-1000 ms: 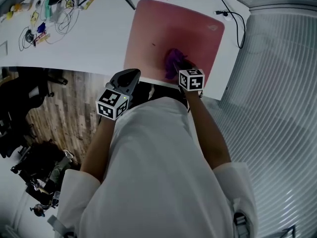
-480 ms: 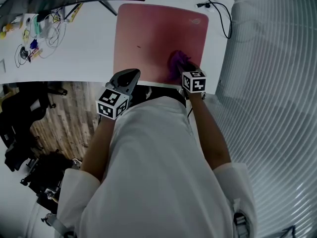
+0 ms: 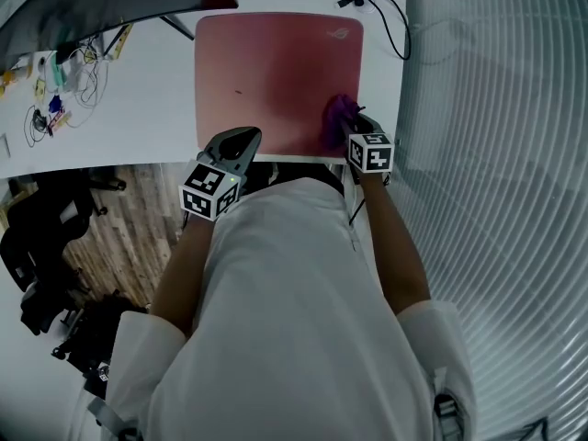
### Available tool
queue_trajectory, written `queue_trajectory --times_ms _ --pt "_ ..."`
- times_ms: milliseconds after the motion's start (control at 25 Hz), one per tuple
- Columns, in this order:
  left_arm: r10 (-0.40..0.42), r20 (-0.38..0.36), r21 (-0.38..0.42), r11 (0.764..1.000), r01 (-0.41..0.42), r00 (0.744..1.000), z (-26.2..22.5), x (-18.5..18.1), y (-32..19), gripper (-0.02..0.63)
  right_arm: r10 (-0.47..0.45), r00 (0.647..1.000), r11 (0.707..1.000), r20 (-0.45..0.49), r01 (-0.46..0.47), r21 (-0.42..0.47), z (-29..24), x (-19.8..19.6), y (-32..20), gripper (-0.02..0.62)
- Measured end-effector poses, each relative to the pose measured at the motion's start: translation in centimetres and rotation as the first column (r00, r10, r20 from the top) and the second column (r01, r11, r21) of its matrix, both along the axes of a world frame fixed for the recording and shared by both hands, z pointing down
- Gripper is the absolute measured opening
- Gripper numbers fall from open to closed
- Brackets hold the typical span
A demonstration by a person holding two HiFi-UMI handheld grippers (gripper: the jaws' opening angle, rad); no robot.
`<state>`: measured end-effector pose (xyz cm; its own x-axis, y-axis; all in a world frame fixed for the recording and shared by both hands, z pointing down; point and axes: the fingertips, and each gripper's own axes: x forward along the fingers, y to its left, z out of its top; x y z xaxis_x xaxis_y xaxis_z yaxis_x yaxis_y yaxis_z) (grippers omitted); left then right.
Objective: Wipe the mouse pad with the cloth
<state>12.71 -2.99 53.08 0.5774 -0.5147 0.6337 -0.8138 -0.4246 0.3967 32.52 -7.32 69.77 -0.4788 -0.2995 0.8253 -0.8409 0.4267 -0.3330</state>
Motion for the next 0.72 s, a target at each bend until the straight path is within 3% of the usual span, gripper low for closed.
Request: queue_trajectory --times_ms 360,720 --pt "0.002 -0.005 0.007 1.000 -0.002 1.000 -0.3 0.7 -0.6 0.018 0.093 0.996 0.996 -0.003 -0.093 0.009 -1.6 4.2 -2.1 0.127" --pt "-0.053 -0.019 0.019 0.998 0.053 0.998 -0.1 -2.0 -0.3 0.018 0.116 0.992 0.993 -0.059 -0.114 0.023 -2.2 5.1 -5.6 0.129"
